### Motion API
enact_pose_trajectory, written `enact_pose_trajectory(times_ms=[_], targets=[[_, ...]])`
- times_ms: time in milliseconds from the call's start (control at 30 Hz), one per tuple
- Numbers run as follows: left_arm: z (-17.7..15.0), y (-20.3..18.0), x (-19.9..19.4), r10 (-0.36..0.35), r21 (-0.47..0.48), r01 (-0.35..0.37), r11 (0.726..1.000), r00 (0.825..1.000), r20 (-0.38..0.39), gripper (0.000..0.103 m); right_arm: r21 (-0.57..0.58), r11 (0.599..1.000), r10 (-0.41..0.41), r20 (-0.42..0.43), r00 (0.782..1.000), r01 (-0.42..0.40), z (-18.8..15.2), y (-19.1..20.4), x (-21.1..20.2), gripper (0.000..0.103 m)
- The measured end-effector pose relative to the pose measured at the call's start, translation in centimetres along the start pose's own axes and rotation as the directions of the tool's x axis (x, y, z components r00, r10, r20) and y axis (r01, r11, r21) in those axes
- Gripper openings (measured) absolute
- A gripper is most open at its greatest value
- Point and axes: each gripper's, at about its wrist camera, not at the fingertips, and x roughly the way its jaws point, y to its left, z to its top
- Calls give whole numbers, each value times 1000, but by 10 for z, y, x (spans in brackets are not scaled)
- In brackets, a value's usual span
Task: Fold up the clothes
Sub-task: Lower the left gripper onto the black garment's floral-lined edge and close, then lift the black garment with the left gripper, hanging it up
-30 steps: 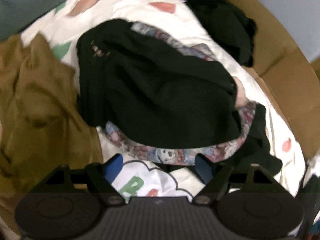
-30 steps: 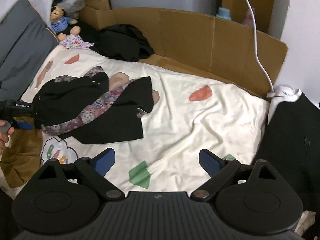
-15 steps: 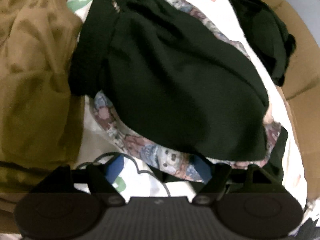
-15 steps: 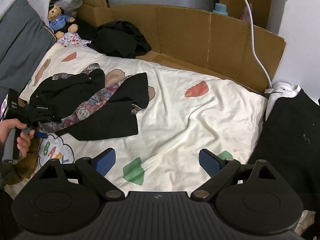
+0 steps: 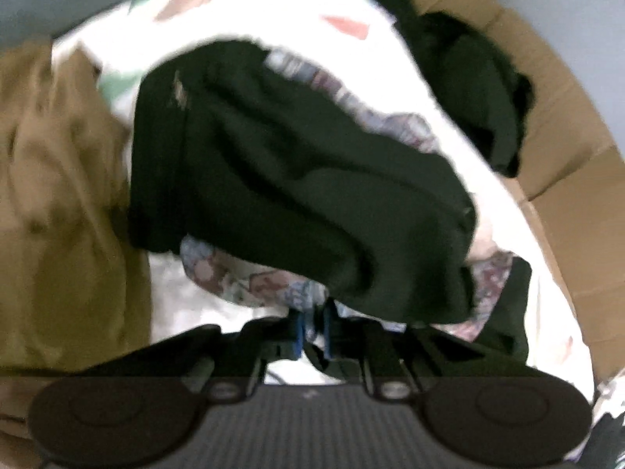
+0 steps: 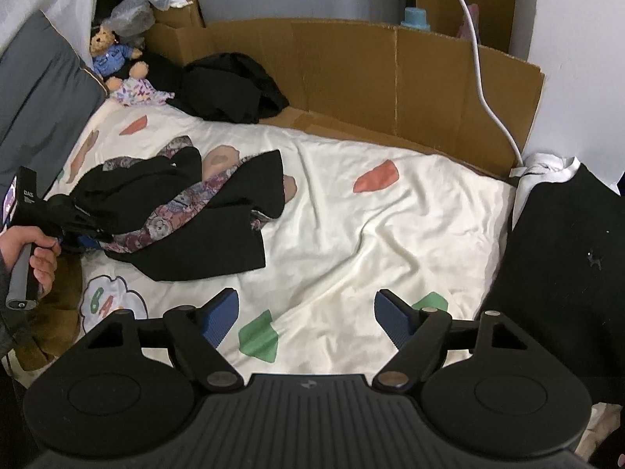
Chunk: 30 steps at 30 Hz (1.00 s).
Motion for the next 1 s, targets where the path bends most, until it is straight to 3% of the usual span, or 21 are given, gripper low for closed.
enact_pose_trajectory(times_ms=[367, 633, 1000], targets=[[16, -41, -77, -170, 116, 160, 980, 982, 86, 5, -30, 999, 23, 66, 998, -21, 3, 3, -30, 79], [8, -79, -127, -318, 199, 294, 935, 942, 102, 5, -54, 998, 39, 114, 993, -33, 5, 5, -51, 79], [-17, -139, -190, -491, 309, 459, 833, 871, 30, 4, -86, 995, 68, 167, 984, -54, 9, 9, -71, 80]])
